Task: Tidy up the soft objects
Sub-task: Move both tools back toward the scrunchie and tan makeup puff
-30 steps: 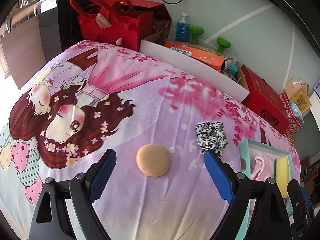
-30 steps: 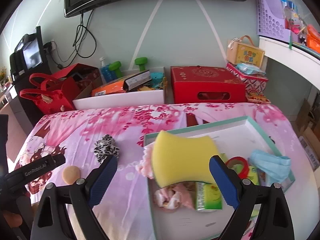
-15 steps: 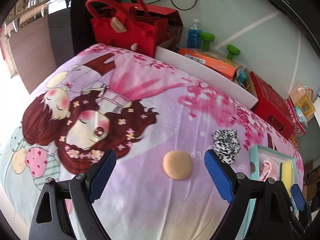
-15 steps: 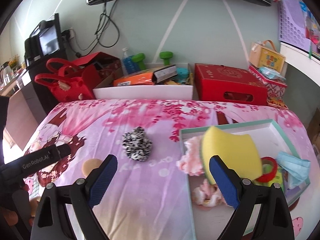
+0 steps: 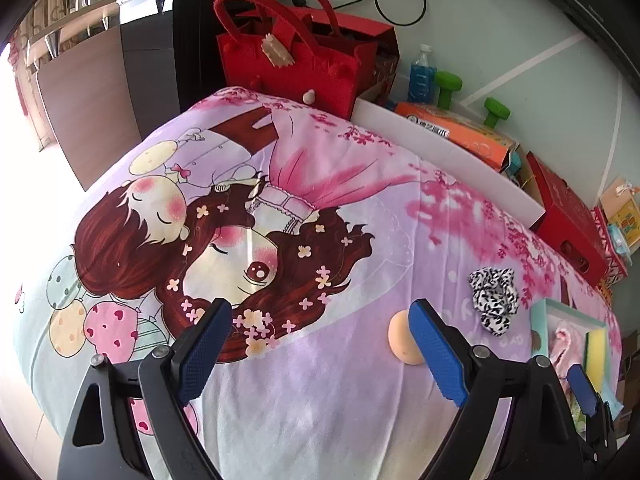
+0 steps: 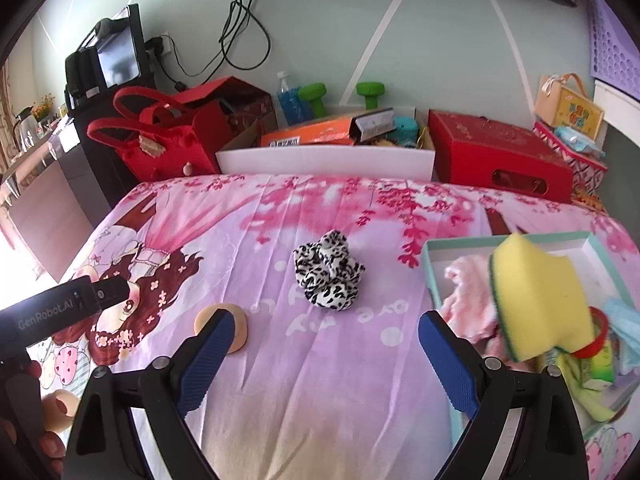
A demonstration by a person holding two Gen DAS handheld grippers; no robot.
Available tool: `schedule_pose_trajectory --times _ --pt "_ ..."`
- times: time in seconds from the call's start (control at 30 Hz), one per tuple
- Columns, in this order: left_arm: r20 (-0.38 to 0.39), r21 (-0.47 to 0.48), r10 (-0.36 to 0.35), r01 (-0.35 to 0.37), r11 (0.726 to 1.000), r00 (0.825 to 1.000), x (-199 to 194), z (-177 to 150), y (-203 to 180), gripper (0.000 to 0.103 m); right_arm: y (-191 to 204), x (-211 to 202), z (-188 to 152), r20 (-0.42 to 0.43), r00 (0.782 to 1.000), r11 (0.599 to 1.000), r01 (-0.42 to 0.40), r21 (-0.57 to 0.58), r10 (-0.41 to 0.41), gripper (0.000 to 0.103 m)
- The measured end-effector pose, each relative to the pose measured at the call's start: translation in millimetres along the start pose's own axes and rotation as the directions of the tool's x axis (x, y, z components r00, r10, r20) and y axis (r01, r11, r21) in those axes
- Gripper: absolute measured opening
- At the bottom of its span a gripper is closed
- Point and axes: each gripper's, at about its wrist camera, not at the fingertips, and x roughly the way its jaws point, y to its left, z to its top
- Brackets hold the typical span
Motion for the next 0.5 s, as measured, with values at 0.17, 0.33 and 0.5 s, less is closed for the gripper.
schedule_pose_trajectory --times 0.17,0.33,0.5 --pt "-0.043 0.034 0.005 -0.003 0.999 0.999 16 -5 -5 0.090 -5 12 -1 -0.014 1.000 1.000 0.003 0.019 -0.003 0.095" --pt "-0.079 0.048 -0.004 0.007 0.999 0.997 33 -11 -9 0.090 -13 23 -2 -0.029 0.999 0.999 0.019 0.041 -0.018 0.095" --pt "-0.113 0.092 -0.024 0.035 0.995 0.993 49 -16 -20 0.090 -15 31 -2 -0.044 0.999 0.999 0.027 0.042 -0.025 0.095"
